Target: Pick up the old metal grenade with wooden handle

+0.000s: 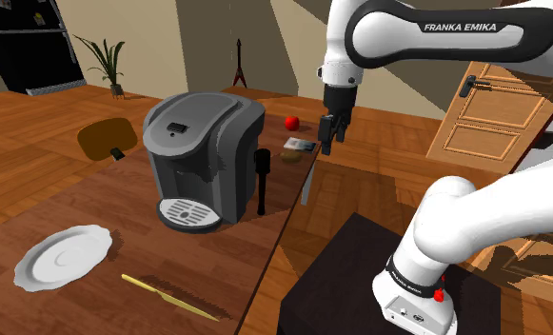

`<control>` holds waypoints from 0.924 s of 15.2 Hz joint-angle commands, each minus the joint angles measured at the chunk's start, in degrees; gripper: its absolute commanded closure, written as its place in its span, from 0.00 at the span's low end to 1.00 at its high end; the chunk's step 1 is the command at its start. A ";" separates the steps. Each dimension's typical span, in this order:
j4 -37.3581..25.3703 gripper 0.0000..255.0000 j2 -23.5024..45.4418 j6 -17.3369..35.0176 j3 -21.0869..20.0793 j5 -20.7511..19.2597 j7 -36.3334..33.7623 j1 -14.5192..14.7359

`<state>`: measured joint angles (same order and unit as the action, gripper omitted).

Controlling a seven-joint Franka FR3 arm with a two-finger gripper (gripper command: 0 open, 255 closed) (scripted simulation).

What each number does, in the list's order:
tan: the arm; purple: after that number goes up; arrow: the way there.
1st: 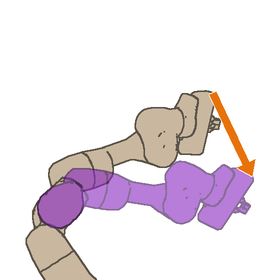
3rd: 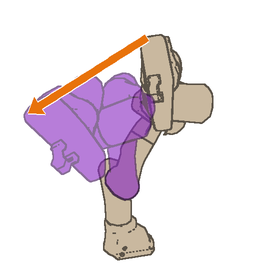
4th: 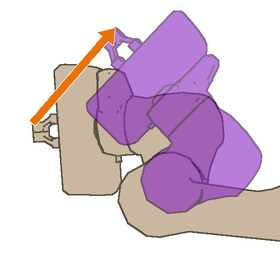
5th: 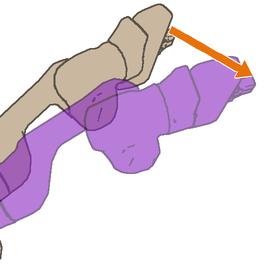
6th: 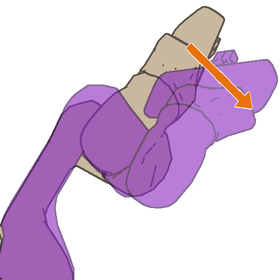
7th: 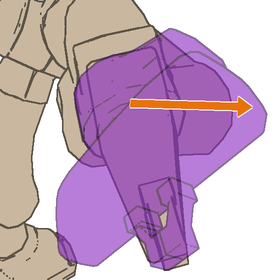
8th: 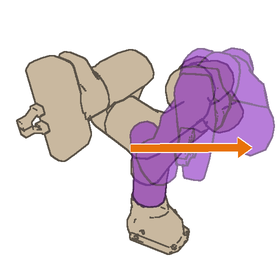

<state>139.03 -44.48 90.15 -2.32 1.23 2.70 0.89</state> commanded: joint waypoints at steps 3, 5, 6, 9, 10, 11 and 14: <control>-1.68 0.00 4.81 2.71 -0.05 -0.53 0.44 -0.13; -3.67 0.00 9.66 5.15 -0.12 -1.07 0.81 -0.26; -4.79 0.00 12.09 6.26 -0.16 -1.35 0.97 -0.32; -8.57 0.00 19.38 9.14 -0.29 -2.21 1.37 -0.50; -9.98 0.00 21.81 9.94 -0.35 -2.51 1.48 -0.55; -11.46 0.00 24.23 10.67 -0.41 -2.81 1.57 -0.61; -16.34 0.00 31.46 12.40 -0.60 -3.77 1.80 -0.76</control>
<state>124.69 -15.45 102.30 -2.98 -2.15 4.21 0.25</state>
